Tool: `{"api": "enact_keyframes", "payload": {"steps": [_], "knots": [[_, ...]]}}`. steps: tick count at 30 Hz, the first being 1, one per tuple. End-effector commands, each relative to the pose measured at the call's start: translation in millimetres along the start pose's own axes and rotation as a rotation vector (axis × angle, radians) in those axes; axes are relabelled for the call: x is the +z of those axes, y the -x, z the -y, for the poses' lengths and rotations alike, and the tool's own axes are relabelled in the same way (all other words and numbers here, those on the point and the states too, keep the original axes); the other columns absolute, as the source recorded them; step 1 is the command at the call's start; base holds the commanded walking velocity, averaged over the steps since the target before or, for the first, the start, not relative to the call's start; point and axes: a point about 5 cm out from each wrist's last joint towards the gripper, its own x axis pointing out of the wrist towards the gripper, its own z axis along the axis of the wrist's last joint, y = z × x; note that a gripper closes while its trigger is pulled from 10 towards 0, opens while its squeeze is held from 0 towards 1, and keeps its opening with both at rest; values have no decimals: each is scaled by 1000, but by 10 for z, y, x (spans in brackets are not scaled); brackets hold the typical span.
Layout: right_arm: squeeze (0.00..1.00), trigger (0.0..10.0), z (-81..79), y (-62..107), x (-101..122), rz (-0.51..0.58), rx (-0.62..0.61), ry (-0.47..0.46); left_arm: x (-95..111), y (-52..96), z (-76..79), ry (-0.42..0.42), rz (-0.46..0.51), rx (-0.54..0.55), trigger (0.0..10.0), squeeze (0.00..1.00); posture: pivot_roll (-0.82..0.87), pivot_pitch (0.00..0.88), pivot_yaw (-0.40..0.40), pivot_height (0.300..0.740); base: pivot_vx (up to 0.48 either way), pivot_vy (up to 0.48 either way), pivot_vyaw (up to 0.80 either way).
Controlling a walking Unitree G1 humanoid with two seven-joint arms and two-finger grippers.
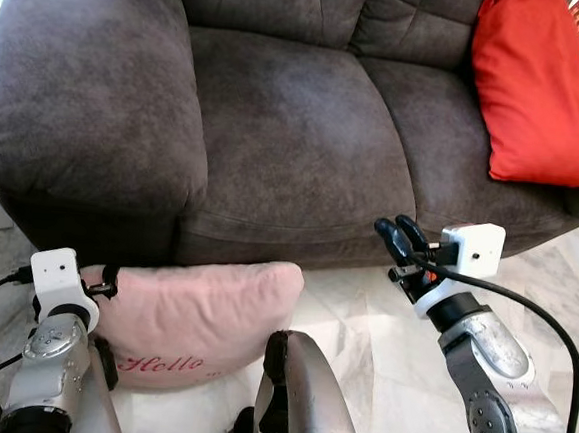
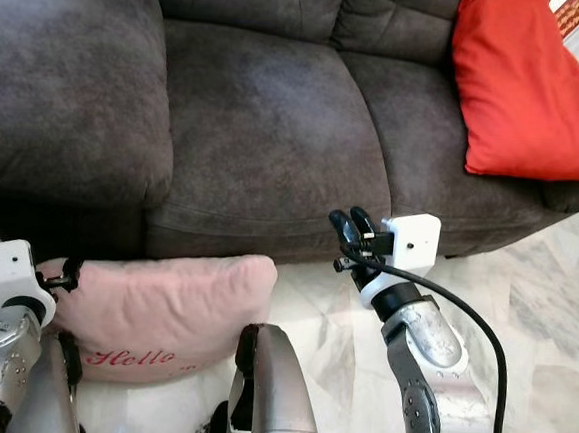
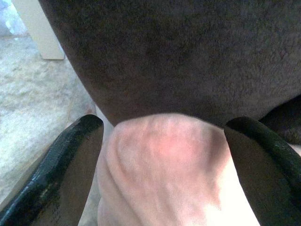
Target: Move the pillow to the sofa from floor
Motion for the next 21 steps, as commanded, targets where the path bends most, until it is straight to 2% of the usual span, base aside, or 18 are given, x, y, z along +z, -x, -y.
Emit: {"api": "enact_keyframes", "payload": {"steps": [1, 4, 5, 6, 7, 9, 11, 15, 21], "knots": [[0, 10000, 48, 55, 16, -7, -17, 14, -171, 71, 6, -6, -70, 1, 10000, 1000, -29, 224, -343, 502, 0, 0, 0], [0, 10000, 39, 55, 16, -8, -14, 14, -233, 88, 16, 10, -66, -28, 10000, 1000, -33, 225, -345, 502, 0, 0, 0], [0, 10000, 38, 55, 16, -9, -13, 15, -255, 84, 37, 50, -66, -50, 10000, 957, -34, 225, -345, 502, 0, 0, 0], [0, 10000, 37, 56, 16, -10, -13, 15, -270, 83, 50, 78, -68, -63, 10000, 957, -34, 225, -345, 502, 0, 0, 0], [0, 10000, 36, 59, 15, -10, -11, 16, -305, 70, 46, 93, -72, -66, 10000, 0, -36, 225, -345, 502, 0, 0, 0], [0, 10000, 36, 65, 18, -10, -12, 17, -353, 48, 22, 88, -90, -53, 10000, 0, -42, 223, -345, 502, 0, 0, 0], [0, 10000, 41, 75, 30, -9, -13, 19, -417, 15, -33, 42, -123, -26, 10000, 0, -48, 226, -348, 502, 0, 0, 0], [0, 10000, 41, 88, 33, -13, -12, 21, -439, -28, -78, 40, -124, -23, 10000, 0, -56, 233, -352, 502, 0, 0, 0], [0, 10000, 51, 134, 42, -23, -16, 27, -425, -102, -111, 115, -111, -30, 10000, 0, -75, 238, -357, 502, 0, 0, 0]]}}
